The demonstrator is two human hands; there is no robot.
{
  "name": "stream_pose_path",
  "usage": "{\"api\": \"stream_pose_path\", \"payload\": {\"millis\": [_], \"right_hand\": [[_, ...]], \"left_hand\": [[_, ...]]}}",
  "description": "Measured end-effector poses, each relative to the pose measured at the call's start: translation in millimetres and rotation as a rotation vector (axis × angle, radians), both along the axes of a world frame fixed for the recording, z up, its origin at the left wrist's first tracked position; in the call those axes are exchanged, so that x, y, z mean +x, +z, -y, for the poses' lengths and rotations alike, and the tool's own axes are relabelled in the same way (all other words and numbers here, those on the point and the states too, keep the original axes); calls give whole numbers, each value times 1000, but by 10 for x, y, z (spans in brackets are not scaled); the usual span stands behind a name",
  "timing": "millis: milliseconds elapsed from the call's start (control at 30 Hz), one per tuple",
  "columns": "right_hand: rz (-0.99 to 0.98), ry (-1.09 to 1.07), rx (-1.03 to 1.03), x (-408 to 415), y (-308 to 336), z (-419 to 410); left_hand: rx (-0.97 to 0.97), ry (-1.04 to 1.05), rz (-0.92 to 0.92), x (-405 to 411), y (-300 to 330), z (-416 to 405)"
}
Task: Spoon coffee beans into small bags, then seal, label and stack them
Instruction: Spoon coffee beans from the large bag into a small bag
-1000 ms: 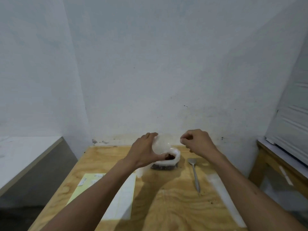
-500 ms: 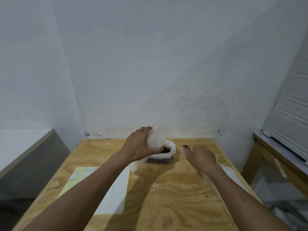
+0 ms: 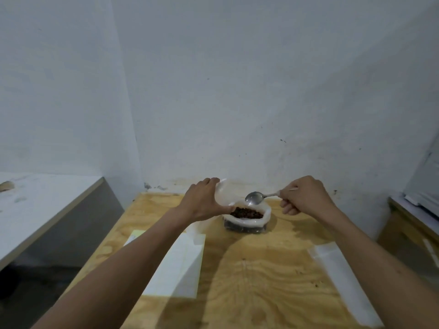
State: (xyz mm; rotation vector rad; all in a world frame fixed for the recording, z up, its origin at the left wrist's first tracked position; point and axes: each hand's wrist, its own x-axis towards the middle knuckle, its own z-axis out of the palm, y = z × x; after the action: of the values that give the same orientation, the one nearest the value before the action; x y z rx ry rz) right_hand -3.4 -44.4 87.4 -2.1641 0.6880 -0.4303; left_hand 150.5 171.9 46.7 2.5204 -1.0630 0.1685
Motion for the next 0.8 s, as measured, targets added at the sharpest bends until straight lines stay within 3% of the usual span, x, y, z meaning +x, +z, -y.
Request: {"api": "stream_pose_path", "payload": {"millis": [133, 433, 600, 800], "right_hand": [[121, -116, -35, 19, -89, -64], [26, -218, -304, 201, -494, -83], [11, -300, -101, 333, -734, -134], [31, -399, 251, 407, -767, -116]], "left_hand": [[12, -15, -7, -34, -36, -33], [63, -29, -59, -14, -145, -76], [105, -28, -38, 14, -268, -104], [14, -15, -108, 91, -296, -186]]}}
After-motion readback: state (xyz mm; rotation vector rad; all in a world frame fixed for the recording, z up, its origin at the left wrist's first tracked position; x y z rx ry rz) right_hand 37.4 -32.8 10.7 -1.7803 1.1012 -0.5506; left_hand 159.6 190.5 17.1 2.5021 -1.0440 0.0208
